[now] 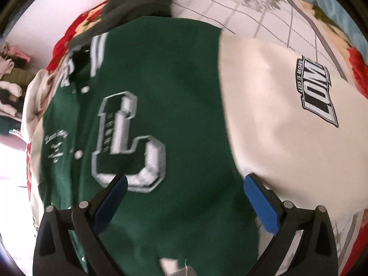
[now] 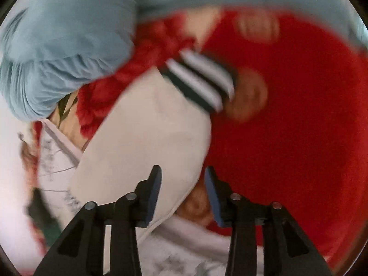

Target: Fold large clothes

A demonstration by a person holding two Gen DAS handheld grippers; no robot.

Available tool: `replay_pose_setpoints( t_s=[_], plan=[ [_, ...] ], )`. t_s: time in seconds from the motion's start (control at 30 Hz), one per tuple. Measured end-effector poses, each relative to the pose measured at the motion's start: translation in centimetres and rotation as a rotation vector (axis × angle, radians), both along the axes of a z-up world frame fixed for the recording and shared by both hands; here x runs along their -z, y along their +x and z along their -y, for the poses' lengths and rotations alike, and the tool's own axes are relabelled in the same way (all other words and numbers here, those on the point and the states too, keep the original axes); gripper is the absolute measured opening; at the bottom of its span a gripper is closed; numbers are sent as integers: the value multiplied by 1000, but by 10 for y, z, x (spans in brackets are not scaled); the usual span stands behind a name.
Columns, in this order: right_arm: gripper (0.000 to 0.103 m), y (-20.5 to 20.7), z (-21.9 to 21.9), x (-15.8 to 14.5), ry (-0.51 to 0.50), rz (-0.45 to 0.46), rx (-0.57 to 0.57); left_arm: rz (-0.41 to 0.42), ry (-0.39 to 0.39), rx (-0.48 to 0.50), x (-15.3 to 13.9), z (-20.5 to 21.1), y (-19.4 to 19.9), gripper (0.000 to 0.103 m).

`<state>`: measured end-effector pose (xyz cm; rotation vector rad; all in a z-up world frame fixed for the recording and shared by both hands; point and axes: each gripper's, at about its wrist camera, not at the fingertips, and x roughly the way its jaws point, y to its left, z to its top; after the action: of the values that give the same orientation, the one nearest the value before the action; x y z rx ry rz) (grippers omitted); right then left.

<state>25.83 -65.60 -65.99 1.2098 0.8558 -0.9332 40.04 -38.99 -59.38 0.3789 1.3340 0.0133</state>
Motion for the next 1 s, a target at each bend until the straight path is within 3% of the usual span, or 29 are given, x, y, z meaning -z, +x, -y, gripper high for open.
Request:
replay_pose_setpoints(
  t_s=[0.1,0.27,0.37,0.4,0.43,0.47,0.5,0.63,0.73,0.9,1.0],
  plan=[
    [45,-8,3,32,103,107,15,-30,27,14,18,9,7,103],
    [59,-1,29,51,59,241,93,-32,24,8,28,10,10,103],
    [62,21,42,61,33,297,158,-16,36,19,29,12,6,103],
    [57,27,44,62,22,305,168,-15,37,19,29,13,8,103],
    [22,37,46,62,8,305,159,-19,35,17,30,12,8,103],
    [7,42,49,61,2,311,149,-21,33,16,30,14,7,103],
    [5,48,51,58,-5,331,144,-27,26,13,30,13,7,103],
    [5,75,60,17,-131,319,117,-58,-11,-2,27,11,12,103],
    [5,104,53,-5,-150,357,42,-75,-38,-30,25,1,15,103],
    [4,137,20,-62,-187,448,-106,-74,-104,-117,13,-30,21,103],
    [4,171,-24,-96,-195,487,-226,-62,-126,-183,3,-60,26,103]
  ],
)
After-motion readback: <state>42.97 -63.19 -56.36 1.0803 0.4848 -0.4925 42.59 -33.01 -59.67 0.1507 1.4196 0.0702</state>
